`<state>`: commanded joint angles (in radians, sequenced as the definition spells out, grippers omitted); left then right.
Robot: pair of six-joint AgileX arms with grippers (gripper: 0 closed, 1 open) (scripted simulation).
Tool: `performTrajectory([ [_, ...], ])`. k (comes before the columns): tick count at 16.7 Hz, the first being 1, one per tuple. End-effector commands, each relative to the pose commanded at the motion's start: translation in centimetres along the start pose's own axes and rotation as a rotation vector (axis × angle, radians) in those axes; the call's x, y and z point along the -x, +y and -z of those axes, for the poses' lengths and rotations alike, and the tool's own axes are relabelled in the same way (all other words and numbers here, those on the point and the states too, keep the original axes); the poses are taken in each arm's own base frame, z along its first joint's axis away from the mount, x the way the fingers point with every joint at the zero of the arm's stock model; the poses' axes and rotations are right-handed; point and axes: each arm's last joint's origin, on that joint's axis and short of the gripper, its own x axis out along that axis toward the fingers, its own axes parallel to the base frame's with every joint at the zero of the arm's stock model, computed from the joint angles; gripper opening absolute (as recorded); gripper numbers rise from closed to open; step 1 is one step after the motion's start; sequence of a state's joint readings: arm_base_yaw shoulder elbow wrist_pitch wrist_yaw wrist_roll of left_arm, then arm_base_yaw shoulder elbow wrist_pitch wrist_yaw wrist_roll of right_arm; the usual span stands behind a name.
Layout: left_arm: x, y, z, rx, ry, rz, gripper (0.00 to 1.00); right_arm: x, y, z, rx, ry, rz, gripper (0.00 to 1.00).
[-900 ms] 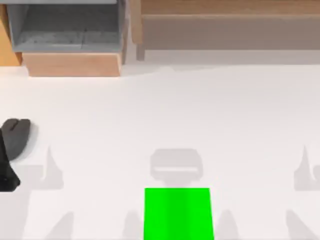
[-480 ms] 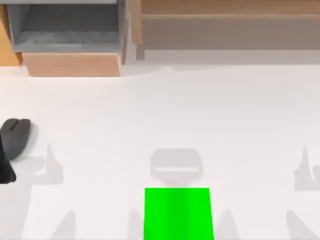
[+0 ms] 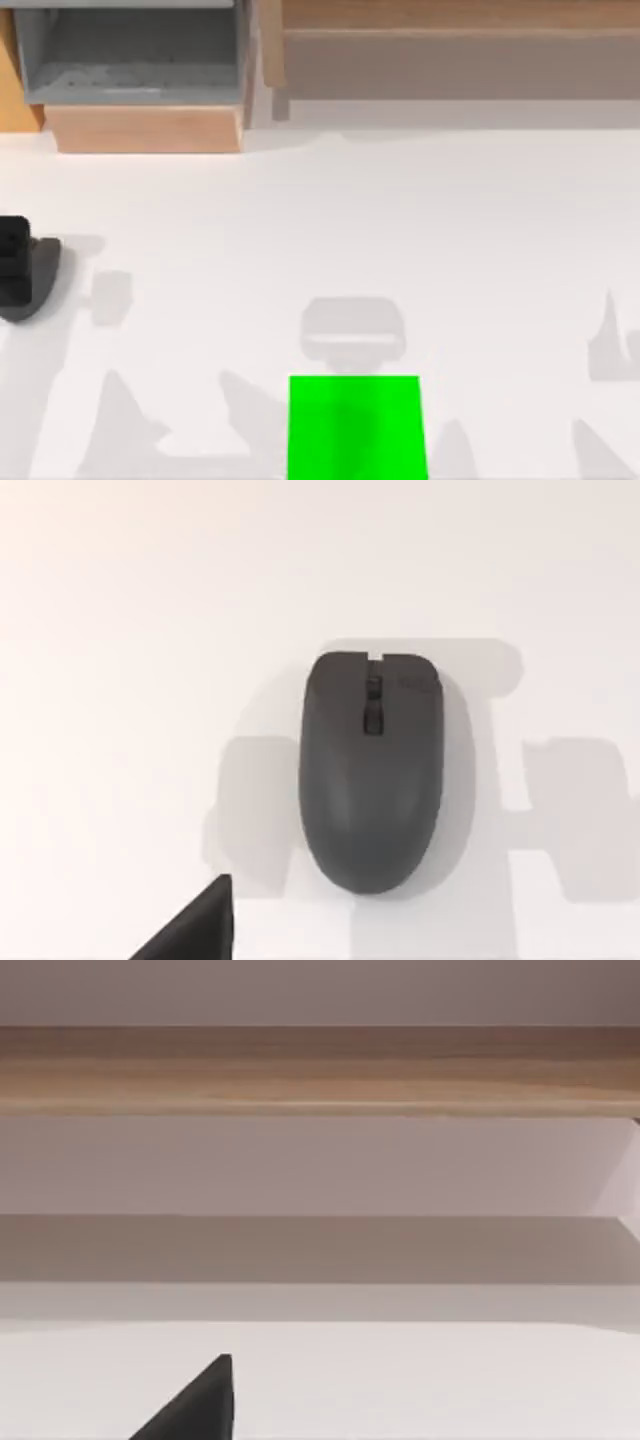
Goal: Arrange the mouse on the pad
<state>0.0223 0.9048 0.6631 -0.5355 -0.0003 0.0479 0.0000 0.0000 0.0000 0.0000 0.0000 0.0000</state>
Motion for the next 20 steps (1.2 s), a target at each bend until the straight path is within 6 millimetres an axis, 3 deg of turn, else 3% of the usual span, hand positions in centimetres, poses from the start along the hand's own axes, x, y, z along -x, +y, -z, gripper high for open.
performTrajectory([
  [6,-7.8,0.8,-5.9,-0.017,0.497,0.022,1.00,0.0,0.0,0.0,0.000,0.000,0.000,1.00],
  [12,-14.6,1.5,-8.9,-0.027,0.746,0.041,1.00,0.0,0.0,0.0,0.000,0.000,0.000,1.00],
  [15,-16.3,1.7,-9.6,-0.030,0.785,0.045,1.00,0.0,0.0,0.0,0.000,0.000,0.000,1.00],
  [20,-16.4,1.7,-9.7,-0.031,0.788,0.045,1.00,0.0,0.0,0.0,0.000,0.000,0.000,1.00],
])
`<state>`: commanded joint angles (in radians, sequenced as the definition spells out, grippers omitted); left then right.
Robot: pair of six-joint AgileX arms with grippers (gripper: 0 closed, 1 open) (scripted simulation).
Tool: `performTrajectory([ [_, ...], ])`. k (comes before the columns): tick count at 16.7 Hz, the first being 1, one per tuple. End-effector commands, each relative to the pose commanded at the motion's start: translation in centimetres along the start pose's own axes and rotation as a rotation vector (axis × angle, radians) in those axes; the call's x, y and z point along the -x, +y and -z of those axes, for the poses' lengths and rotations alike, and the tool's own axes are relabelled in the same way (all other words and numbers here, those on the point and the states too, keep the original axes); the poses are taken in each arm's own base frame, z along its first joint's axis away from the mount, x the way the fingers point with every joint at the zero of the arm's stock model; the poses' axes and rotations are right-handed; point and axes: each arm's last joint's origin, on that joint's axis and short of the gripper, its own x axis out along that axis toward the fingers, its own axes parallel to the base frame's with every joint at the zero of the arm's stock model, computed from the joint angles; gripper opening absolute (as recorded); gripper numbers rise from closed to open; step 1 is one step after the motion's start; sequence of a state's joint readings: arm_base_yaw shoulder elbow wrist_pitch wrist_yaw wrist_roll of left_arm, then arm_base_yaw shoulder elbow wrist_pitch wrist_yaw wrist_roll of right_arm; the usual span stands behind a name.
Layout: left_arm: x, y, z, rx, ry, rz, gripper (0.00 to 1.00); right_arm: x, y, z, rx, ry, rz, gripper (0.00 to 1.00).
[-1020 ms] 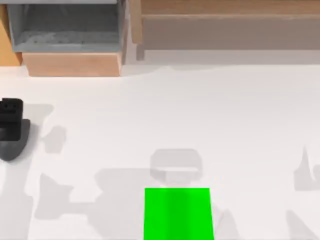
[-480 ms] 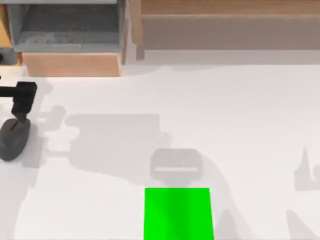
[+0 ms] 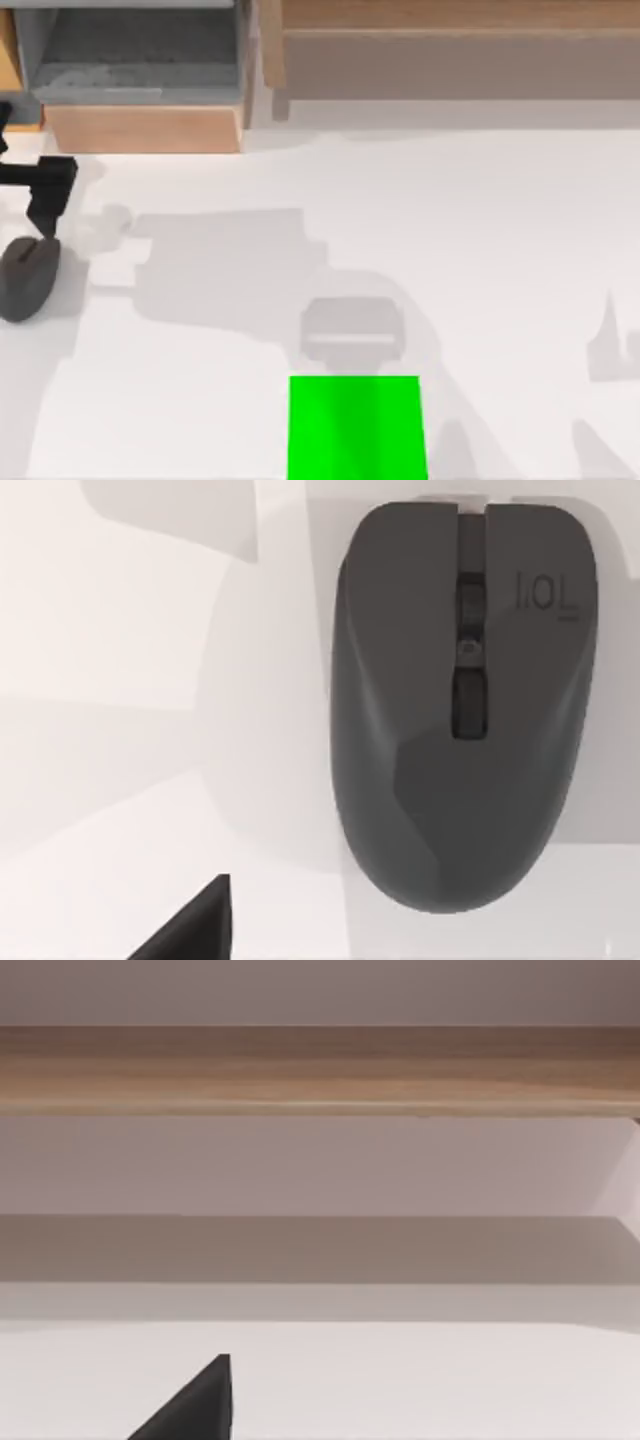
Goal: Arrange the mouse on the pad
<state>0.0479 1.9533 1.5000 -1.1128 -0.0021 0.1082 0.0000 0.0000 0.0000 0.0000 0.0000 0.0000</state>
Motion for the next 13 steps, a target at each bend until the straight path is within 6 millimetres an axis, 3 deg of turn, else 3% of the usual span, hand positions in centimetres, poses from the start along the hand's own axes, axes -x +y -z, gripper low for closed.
performTrajectory([
  [4,-1.3,-0.1,-0.1,-0.001,0.003,0.000,1.00,0.0,0.0,0.0,0.000,0.000,0.000,1.00],
  [10,-8.4,0.0,-0.3,0.000,-0.008,-0.001,1.00,0.0,0.0,0.0,0.000,0.000,0.000,1.00],
  [13,-10.0,0.0,0.0,0.000,0.000,0.000,1.00,0.0,0.0,0.0,0.000,0.000,0.000,1.00],
])
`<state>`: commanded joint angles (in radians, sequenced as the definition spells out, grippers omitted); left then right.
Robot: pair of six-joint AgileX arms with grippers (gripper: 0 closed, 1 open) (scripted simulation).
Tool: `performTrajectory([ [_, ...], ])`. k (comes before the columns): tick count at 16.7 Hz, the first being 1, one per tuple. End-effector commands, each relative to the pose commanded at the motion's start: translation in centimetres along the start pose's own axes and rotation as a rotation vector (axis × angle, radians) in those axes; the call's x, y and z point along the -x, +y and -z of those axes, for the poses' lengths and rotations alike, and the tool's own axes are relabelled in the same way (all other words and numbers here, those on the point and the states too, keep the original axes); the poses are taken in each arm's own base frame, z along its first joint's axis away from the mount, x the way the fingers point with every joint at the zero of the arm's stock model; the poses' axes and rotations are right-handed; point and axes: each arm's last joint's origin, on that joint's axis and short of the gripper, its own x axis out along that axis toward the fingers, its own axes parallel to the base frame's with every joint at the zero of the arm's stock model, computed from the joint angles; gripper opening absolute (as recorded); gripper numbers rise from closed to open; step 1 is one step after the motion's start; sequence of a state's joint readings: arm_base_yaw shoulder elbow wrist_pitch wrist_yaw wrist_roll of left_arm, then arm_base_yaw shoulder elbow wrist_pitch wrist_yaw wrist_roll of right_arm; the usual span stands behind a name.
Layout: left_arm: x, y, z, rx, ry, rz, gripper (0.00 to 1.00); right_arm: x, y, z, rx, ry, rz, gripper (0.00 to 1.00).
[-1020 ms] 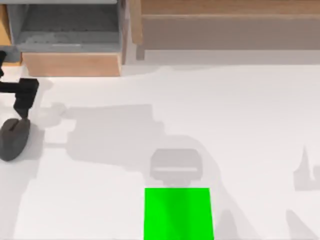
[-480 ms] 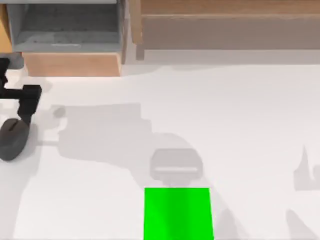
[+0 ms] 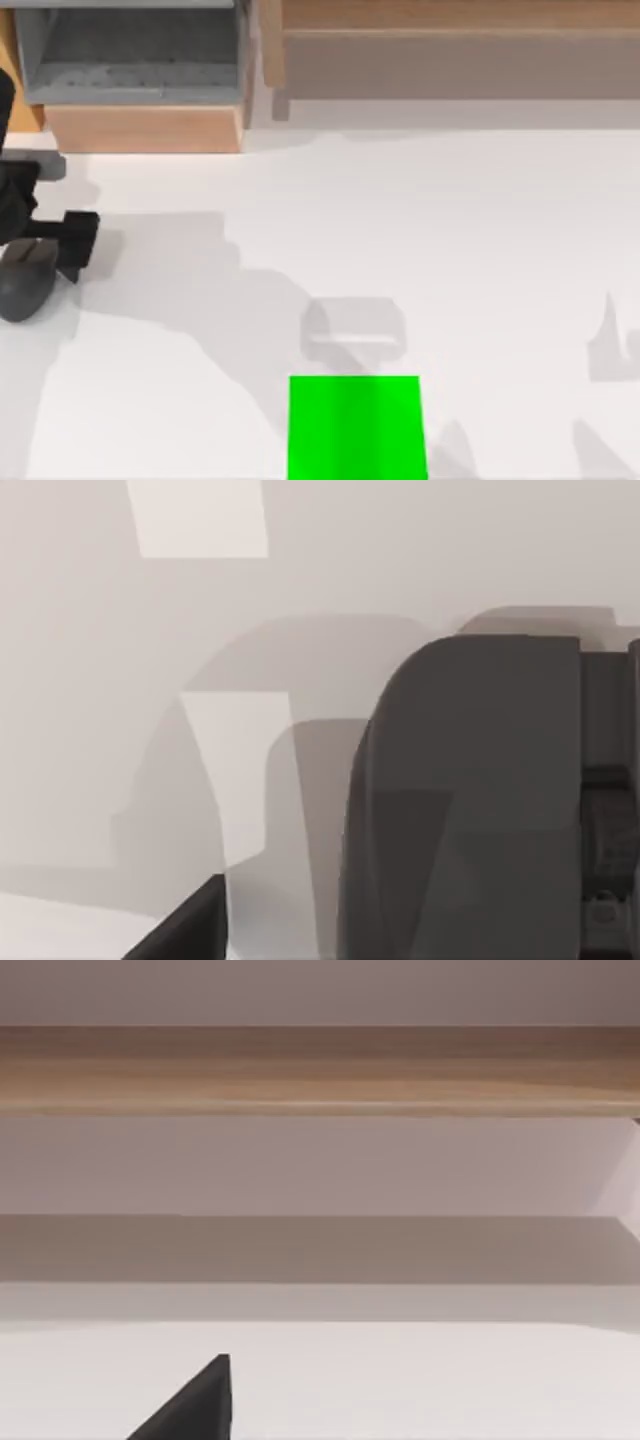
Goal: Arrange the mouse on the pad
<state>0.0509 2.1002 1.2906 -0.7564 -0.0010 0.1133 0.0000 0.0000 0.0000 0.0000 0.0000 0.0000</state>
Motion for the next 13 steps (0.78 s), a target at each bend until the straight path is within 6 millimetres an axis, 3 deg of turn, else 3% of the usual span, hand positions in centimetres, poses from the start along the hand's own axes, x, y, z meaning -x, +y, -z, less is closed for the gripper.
performTrajectory([
  [3,0.00,0.00,0.00,0.000,0.000,0.000,1.00,0.00,0.00,0.00,0.000,0.000,0.000,1.00],
  [13,0.00,0.00,0.00,0.000,0.000,0.000,0.25,0.00,0.00,0.00,0.000,0.000,0.000,1.00],
])
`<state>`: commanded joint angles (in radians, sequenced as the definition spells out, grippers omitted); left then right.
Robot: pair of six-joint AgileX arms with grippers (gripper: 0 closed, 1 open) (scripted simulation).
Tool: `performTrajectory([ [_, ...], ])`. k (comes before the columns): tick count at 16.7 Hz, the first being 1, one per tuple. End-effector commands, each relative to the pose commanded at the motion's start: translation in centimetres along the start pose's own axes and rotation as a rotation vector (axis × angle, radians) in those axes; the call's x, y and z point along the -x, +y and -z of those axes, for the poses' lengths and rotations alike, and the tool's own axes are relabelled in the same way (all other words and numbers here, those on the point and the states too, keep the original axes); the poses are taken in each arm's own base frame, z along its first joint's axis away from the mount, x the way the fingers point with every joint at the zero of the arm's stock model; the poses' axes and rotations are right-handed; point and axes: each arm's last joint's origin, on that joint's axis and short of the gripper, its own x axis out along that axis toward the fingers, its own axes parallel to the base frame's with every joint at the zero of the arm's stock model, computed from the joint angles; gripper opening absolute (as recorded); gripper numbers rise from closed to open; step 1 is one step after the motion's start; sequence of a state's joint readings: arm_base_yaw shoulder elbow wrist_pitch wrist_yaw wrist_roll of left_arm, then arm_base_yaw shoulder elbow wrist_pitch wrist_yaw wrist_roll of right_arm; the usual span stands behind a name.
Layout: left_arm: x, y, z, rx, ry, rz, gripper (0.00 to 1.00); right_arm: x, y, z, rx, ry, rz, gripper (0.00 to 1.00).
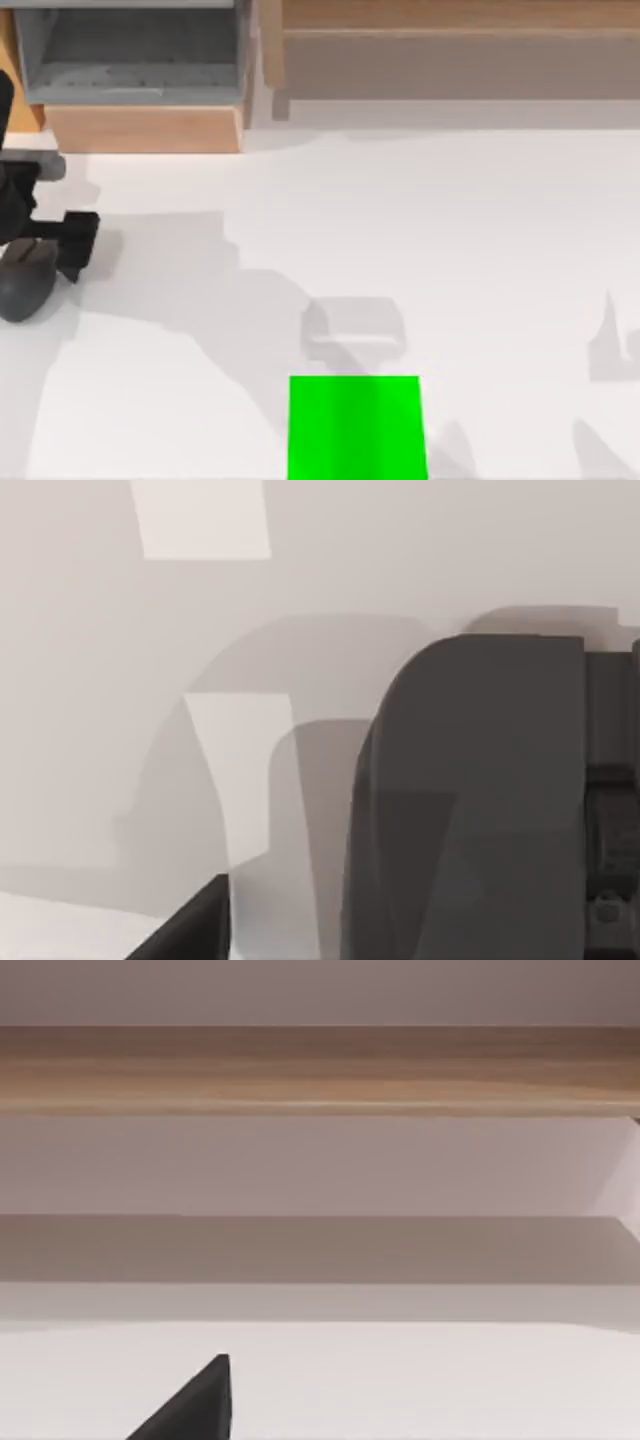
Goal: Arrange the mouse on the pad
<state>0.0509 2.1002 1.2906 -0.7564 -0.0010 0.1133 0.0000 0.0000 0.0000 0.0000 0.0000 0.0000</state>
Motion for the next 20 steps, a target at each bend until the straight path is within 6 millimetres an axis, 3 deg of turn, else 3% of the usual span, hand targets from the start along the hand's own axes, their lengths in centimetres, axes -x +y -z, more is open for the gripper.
performTrajectory([
  [3,0.0,0.0,0.0,0.000,0.000,0.000,0.02,0.0,0.0,0.0,0.000,0.000,0.000,1.00],
  [11,0.0,0.0,0.0,0.000,0.000,0.000,0.00,0.0,0.0,0.0,0.000,0.000,0.000,1.00],
  [12,2.1,-0.1,-0.2,-0.001,-0.044,0.004,0.00,0.0,0.0,0.0,0.000,0.000,0.000,1.00],
  [15,3.4,0.0,-0.6,0.000,-0.054,0.003,0.00,0.0,0.0,0.0,0.000,0.000,0.000,1.00],
  [20,8.4,0.0,-0.5,-0.002,-0.007,0.008,0.00,0.0,0.0,0.0,0.000,0.000,0.000,1.00],
])
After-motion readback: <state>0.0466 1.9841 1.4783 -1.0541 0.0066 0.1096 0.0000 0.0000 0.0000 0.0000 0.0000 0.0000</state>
